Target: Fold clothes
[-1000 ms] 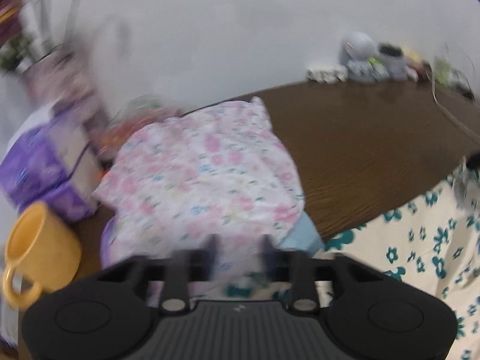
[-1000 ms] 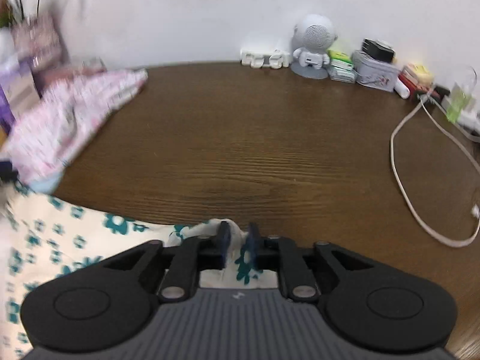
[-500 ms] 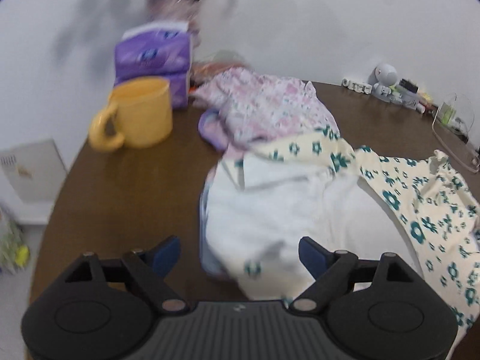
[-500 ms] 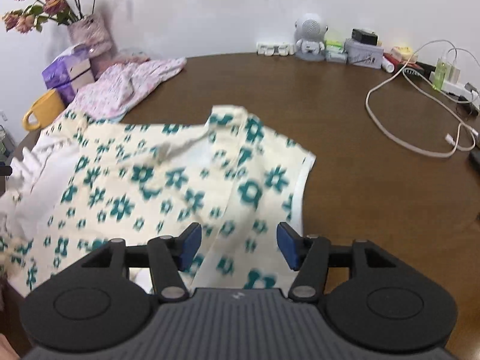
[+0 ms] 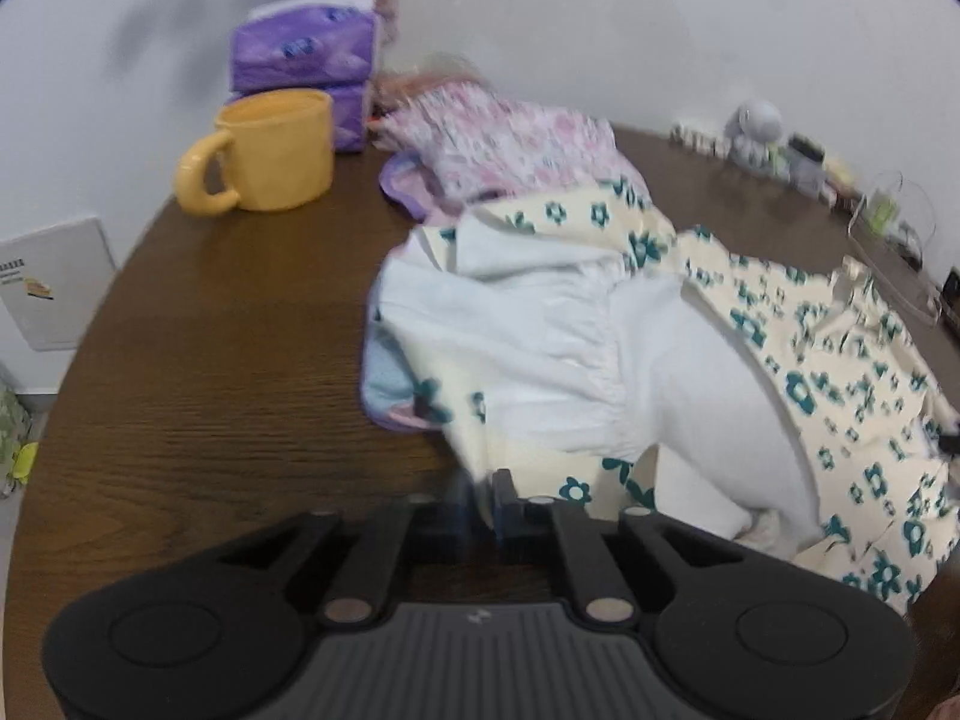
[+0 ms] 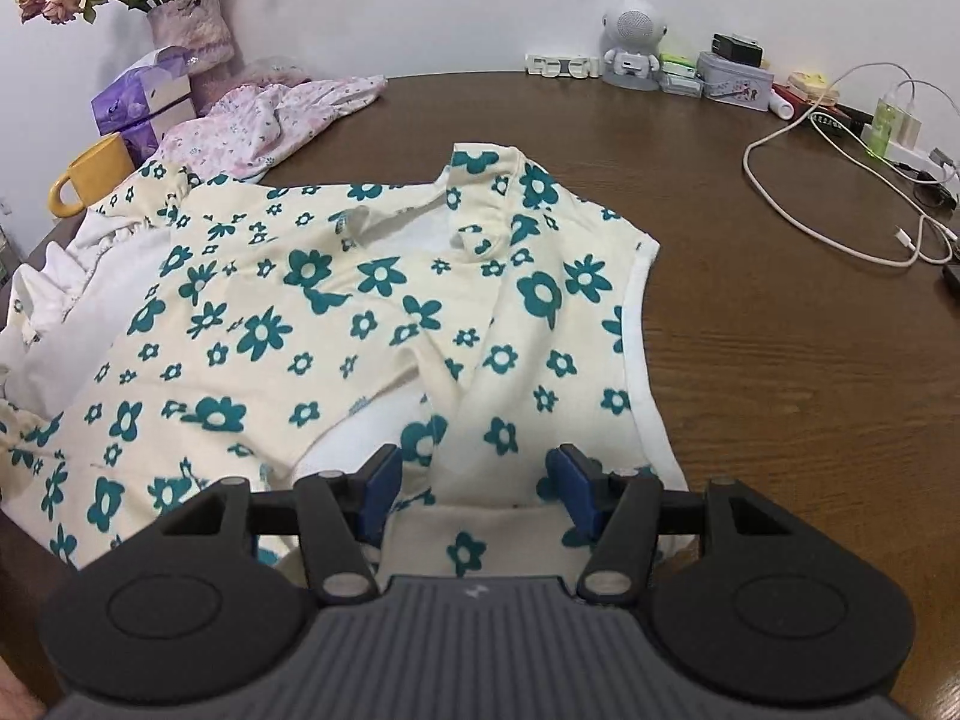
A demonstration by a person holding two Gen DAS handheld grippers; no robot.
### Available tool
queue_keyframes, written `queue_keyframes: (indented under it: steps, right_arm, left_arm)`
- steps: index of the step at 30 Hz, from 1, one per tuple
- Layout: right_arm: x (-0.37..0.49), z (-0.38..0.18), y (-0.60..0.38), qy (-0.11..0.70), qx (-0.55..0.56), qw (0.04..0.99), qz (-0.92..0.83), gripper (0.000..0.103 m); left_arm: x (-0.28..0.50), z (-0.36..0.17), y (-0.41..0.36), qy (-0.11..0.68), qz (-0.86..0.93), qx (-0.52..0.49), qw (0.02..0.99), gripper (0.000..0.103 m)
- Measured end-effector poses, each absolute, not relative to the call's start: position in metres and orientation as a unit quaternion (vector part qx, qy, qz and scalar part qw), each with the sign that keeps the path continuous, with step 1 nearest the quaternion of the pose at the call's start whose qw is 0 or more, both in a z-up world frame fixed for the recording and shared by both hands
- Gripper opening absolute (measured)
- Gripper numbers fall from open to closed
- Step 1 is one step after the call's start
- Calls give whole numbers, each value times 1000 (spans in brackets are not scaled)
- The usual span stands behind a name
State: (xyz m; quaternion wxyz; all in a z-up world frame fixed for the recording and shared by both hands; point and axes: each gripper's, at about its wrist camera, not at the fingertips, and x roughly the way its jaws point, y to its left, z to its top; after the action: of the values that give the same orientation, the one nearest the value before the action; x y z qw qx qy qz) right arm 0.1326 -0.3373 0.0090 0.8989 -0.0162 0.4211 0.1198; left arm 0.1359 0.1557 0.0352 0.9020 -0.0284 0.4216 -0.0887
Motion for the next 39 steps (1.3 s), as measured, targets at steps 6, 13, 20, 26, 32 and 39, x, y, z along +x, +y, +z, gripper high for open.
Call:
queue_keyframes:
  steps: [6, 13, 20, 26, 32, 39]
  right_arm:
    - [121, 15, -336, 408, -10, 904, 127, 58]
    - [116, 13, -330, 409, -11, 902, 139, 59]
    - [110, 5, -333, 420, -18, 898, 130, 59]
    - [106, 2, -327, 415, -35, 900, 127, 66]
    - [106, 1, -325, 411, -40, 901, 130, 69]
    - [105, 1, -323, 409, -47, 902, 132, 69]
  left_arm:
    - [114, 61, 148, 358, -161, -58, 918, 68]
    - [124, 45, 104, 418, -203, 3, 886, 4]
    - [74, 37, 135, 413, -135, 2, 901, 0]
    - [47, 45, 170, 397, -94, -55, 911, 21]
    - [84, 53, 141, 403, -145, -55, 902, 63]
    - [128, 33, 124, 467, -173, -85, 863, 4]
